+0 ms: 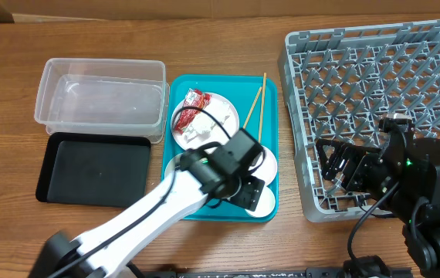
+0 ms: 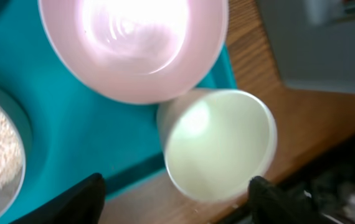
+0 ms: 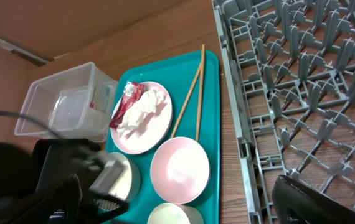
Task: Sort waste into correct bins and load items into the dishwasher
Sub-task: 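Reach the left gripper to the white cup and grasp it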
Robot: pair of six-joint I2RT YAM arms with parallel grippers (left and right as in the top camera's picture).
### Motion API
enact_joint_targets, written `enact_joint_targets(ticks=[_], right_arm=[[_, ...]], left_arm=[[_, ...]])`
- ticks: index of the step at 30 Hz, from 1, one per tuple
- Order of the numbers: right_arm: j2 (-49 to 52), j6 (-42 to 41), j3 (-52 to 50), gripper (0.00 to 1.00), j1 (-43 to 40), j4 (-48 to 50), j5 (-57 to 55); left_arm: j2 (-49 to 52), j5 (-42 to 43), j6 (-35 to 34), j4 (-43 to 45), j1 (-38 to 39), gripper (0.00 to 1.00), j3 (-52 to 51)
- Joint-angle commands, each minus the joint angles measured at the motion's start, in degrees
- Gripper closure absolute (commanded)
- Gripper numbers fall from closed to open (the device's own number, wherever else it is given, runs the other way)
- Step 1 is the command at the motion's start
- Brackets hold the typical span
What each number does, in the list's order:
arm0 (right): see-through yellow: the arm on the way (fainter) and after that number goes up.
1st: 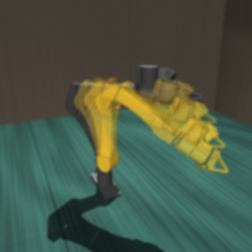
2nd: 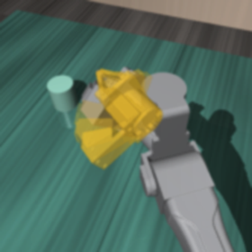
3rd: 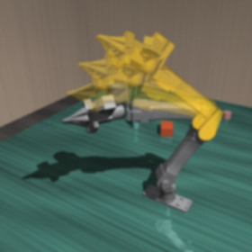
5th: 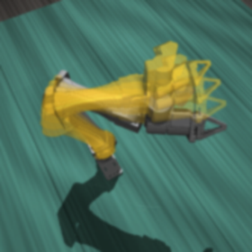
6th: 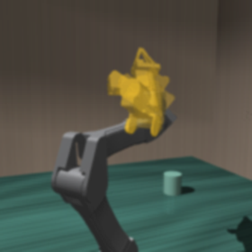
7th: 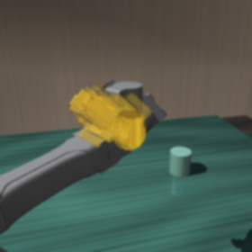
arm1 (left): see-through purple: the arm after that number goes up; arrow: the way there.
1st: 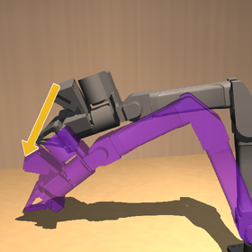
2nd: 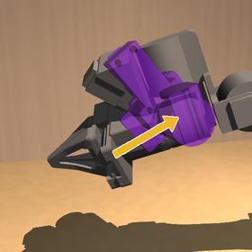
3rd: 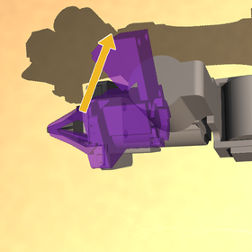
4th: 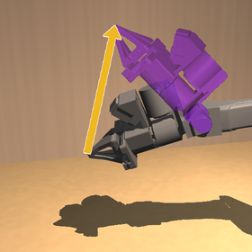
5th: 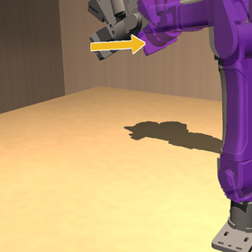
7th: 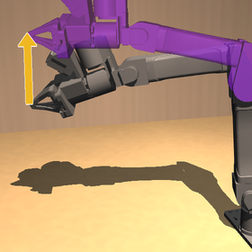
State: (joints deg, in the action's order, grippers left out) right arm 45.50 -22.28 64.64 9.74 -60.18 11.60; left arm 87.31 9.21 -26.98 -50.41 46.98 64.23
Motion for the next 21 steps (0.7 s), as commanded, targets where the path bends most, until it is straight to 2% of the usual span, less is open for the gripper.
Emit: enact_joint_targets(ticks=[1, 4, 6, 7, 8, 12, 15, 17, 21], right_arm=[[-0.4, -0.5, 1.4, 0.0, -0.4, 0.0, 0.1], [-0.4, -0.5, 1.4, 0.0, -0.4, 0.0, 0.1], [-0.4, -0.5, 1.4, 0.0, -0.4, -0.2, 0.1], [-0.4, -0.5, 1.4, 0.0, -0.4, -0.2, 0.1], [-0.4, -0.5, 1.4, 0.0, -0.4, -0.2, 0.1], [-0.4, -0.5, 1.4, 0.0, -0.4, -0.4, 0.1], [-0.3, -0.5, 1.1, 0.0, -0.4, -0.4, 1.6], [-0.2, -0.4, 0.5, 0.0, -0.4, -0.2, 3.3], [0.9, 0.3, -1.7, 0.0, -0.4, 1.6, 10.8]], left_arm=[[5.7, -4.7, -1.3, 1.4, 0.7, 0.34, 0.6], [9.4, -3.2, -1.3, 1.3, 0.7, 0.56, 0.6], [10.1, -3.0, -1.1, 1.0, 0.7, 0.78, 0.6], [10.0, -3.0, -1.1, 1.0, 0.6, 0.92, 0.7], [9.4, -2.4, -1.1, 0.7, 0.5, 0.96, 1.1], [5.2, 0.4, -1.0, -2.6, -1.8, 0.96, 4.5], [0.3, 5.8, 2.4, -3.8, -6.2, 0.96, 7.0], [-2.5, 13.2, 4.6, -3.5, -11.0, 0.96, 7.9], [-5.0, 37.3, 9.5, -1.2, -22.9, 0.96, 8.0]])
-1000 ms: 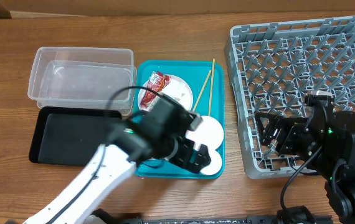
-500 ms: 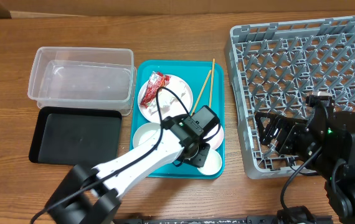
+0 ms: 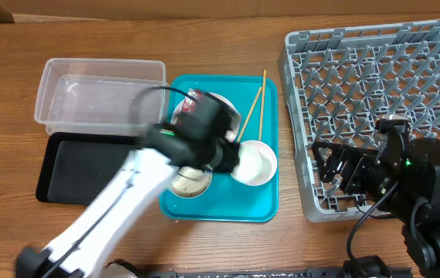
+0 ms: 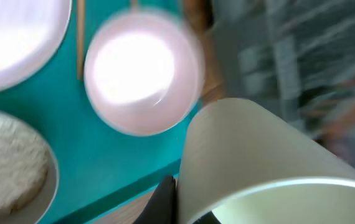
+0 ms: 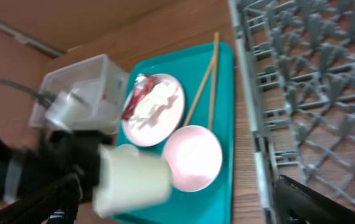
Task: Sort waste into correct bins and load items into the dishwasher
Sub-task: 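Reach the left gripper to the white cup and grasp it, then hand the white cup from the left gripper to the right gripper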
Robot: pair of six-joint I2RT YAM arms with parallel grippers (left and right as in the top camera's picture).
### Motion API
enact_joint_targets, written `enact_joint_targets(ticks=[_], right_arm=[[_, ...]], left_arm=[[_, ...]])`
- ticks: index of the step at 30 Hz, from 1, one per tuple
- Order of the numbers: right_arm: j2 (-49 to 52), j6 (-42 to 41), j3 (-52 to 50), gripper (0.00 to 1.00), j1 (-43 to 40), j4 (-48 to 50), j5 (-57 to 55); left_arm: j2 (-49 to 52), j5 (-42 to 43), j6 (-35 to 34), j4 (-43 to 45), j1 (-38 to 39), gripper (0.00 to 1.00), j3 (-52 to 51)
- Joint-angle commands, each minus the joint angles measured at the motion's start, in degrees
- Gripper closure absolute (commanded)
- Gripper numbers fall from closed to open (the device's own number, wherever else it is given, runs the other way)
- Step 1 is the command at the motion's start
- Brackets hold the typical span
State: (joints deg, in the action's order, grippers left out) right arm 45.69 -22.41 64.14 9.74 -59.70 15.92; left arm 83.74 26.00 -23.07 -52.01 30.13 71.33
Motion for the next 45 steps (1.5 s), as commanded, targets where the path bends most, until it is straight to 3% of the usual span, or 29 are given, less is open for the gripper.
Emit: enact_joint_targets(ticks=[1, 6, 10, 15, 21, 27, 28, 29, 31, 33, 34, 35, 41, 45], right_arm=[[1.2, 2.0, -1.8, 0.0, -0.4, 2.3, 9.5], [4.5, 6.4, -3.8, 0.04, -0.4, 11.9, 26.9], [8.1, 6.5, -3.9, 0.04, 0.8, 20.7, 37.2], [12.1, 6.5, -3.9, 0.06, 6.9, 28.4, 41.6], [14.6, 6.1, -3.9, 0.2, 13.3, 34.8, 41.8], [14.5, 6.1, -3.9, 0.48, 14.6, 35.9, 41.6], [14.5, 6.1, -3.9, 0.49, 14.6, 35.9, 41.6], [14.5, 6.1, -3.9, 0.49, 14.6, 35.9, 41.5], [14.4, 6.1, -3.9, 0.51, 14.4, 35.8, 40.7], [13.7, 6.1, -3.8, 0.51, 13.1, 34.6, 39.5], [13.2, 6.1, -3.7, 0.52, 12.1, 33.3, 38.6], [12.4, 6.1, -3.7, 0.52, 10.6, 31.6, 37.1], [6.4, 6.1, -3.7, 0.52, -2.1, 15.4, 21.5], [4.3, 3.9, -3.7, 0.53, -8.5, 0.3, 3.5]], left_arm=[[-1.3, 27.1, 7.4, 0.9, -8.7, 0.96, 0.9], [0.3, 53.0, 15.5, 1.1, -15.8, 0.96, 0.8], [1.3, 61.5, 17.7, 1.2, -15.5, 0.96, 0.8], [1.3, 64.1, 18.8, 1.3, -15.1, 0.96, 0.8], [1.3, 64.0, 19.5, 1.5, -15.1, 0.96, 0.8], [1.3, 63.8, 19.7, 1.5, -15.1, 0.96, 0.8], [1.3, 63.8, 19.9, 1.5, -15.1, 0.93, 0.8], [1.3, 63.7, 20.0, 1.5, -15.1, 0.84, 0.8], [1.3, 62.6, 19.9, 1.5, -15.1, 0.5, 0.8], [1.3, 58.9, 19.8, 1.2, -15.1, 0.31, 0.8], [1.3, 56.3, 19.8, 0.9, -15.2, 0.12, 0.8], [1.3, 52.2, 19.8, 0.3, -15.2, 0.0, 0.8], [1.3, 28.8, 19.1, -5.1, -15.2, 0.0, 0.8], [1.3, 24.5, 18.2, -6.6, -15.2, 0.0, 0.8]])
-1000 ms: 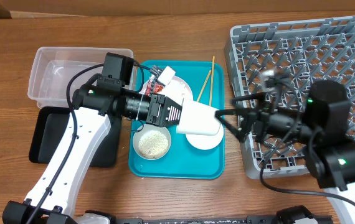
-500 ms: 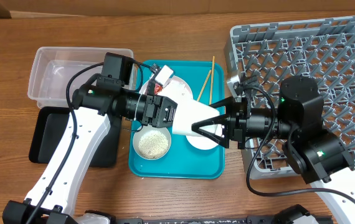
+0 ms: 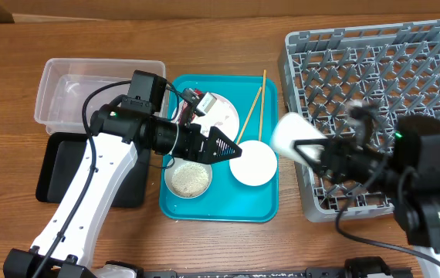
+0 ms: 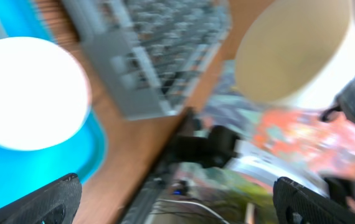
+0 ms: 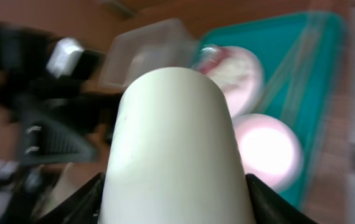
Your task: Sort waste into correct bins and load items into the dishwasher
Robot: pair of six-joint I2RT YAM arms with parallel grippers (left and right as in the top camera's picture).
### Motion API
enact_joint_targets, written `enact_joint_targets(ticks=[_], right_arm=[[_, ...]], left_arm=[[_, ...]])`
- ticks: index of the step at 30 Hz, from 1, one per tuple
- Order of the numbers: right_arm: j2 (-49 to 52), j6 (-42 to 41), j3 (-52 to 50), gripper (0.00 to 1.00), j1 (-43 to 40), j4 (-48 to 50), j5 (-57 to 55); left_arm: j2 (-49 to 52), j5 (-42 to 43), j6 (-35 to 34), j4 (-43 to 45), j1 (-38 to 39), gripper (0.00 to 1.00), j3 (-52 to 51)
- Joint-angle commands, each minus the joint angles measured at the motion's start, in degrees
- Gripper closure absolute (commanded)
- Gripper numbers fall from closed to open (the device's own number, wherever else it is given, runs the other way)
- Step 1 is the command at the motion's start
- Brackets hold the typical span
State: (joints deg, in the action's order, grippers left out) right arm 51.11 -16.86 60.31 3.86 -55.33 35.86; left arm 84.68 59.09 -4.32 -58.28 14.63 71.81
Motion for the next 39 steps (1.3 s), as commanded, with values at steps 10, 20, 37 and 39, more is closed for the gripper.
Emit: enact_joint_targets(ticks=[10, 20, 37, 39], right_arm=[[8.2, -11.2, -0.5, 0.51, -3.5, -23.4, -36.2], [20.3, -12.7, -0.5, 0.15, -3.5, -22.4, -33.3], [7.3, -8.2, 4.8, 0.32, -3.5, -17.0, -24.2], [7.0, -8.2, 4.8, 0.35, -3.5, -16.6, -24.1]], left_arm=[[0.3, -8.7, -0.6, 0.0, 0.3, 0.0, 0.3], [0.3, -8.7, -0.6, -0.4, 0.3, 0.02, 0.3], [0.3, -46.5, -14.2, -5.8, 12.9, 0.17, 0.2], [0.3, -51.4, -17.4, -5.6, 15.5, 0.23, -0.1]])
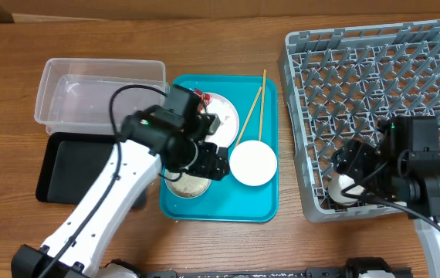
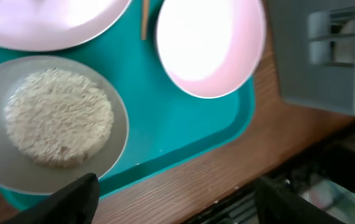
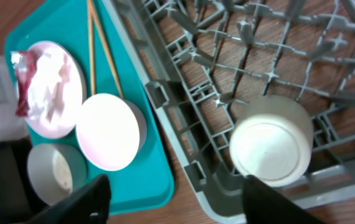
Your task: Sort waste into correct bins and load items into the dishwasher
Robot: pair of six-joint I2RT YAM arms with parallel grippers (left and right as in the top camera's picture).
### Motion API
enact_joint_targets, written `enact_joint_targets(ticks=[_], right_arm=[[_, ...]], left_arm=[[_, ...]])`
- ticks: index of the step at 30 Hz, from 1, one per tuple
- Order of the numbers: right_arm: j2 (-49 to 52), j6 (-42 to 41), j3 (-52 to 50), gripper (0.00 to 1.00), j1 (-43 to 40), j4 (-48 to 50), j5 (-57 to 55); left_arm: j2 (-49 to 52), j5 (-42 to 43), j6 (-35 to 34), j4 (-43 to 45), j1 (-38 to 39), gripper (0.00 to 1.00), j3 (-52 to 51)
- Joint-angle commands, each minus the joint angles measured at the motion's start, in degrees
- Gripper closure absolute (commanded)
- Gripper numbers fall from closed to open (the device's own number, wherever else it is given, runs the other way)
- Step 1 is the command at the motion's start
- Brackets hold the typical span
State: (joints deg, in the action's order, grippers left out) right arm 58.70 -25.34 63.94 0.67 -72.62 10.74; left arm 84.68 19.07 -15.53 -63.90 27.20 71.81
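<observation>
A white cup [image 3: 269,140] stands upside down in the front left corner of the grey dish rack [image 1: 374,69]; it is also seen from above [image 1: 342,188]. My right gripper [image 3: 177,202] hangs open above it, holding nothing. On the teal tray [image 1: 220,208] are a pink bowl [image 2: 208,43], a grey bowl of rice [image 2: 53,121], a plate [image 3: 47,90] with a tissue and a red wrapper, and two chopsticks [image 1: 252,104]. My left gripper [image 2: 177,205] is open over the tray's front part, near the rice bowl, with nothing in it.
A clear plastic bin [image 1: 100,96] stands left of the tray, and a black tray [image 1: 89,166] lies in front of it. The rack's upright prongs fill the right side of the table.
The right gripper held the white cup at the rack's left edge; now the cup stands upside down in the rack and that gripper is open. The left gripper has moved back over the tray.
The left gripper was open around the white cup lying at the tray's front right corner. Then it held the cup up over the tray. Later the cup was in the right gripper and the left was open. Now the cup sits inverted in the rack.
</observation>
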Motion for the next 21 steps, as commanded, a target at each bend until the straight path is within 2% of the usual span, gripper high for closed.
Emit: enact_joint_targets(ticks=[1, 2, 4, 7, 12, 14, 17, 18, 21], right_arm=[[-0.9, 0.5, 1.2, 0.32, -0.3, 1.0, 1.4], [-1.2, 2.1, 1.2, 0.25, -0.3, 1.6, 3.1], [-1.7, 5.6, 1.2, 0.2, -0.3, 3.0, 8.2], [-3.0, 9.2, 1.2, 0.18, -0.3, 5.4, 15.3], [-5.1, 10.8, 1.2, 0.17, -0.3, 7.6, 20.6], [-5.6, 10.8, 1.2, 0.17, -0.3, 8.1, 20.9], [-5.7, 10.8, 1.2, 0.17, -0.3, 8.0, 20.9], [-5.7, 10.8, 1.1, 0.17, -0.3, 8.0, 21.0], [-5.7, 10.8, 1.1, 0.17, -0.3, 8.0, 21.1]], left_arm=[[0.3, -14.4, -7.8, 0.3, 4.2, 0.25, -0.6], [0.3, -17.7, -9.8, 0.8, 5.6, 0.28, -1.4], [0.3, -23.9, -13.5, 2.6, 8.3, 0.33, -4.1], [0.8, -27.3, -15.6, 7.6, 10.8, 0.42, -9.2], [4.5, -26.5, -16.8, 17.7, 11.2, 0.51, -16.7], [6.9, -25.0, -16.8, 20.3, 11.2, 0.63, -17.4], [9.3, -23.2, -16.7, 22.5, 11.4, 0.92, -17.3], [9.6, -22.5, -16.6, 22.7, 11.5, 0.96, -17.3], [9.2, -22.2, -16.6, 21.9, 11.4, 0.96, -17.1]])
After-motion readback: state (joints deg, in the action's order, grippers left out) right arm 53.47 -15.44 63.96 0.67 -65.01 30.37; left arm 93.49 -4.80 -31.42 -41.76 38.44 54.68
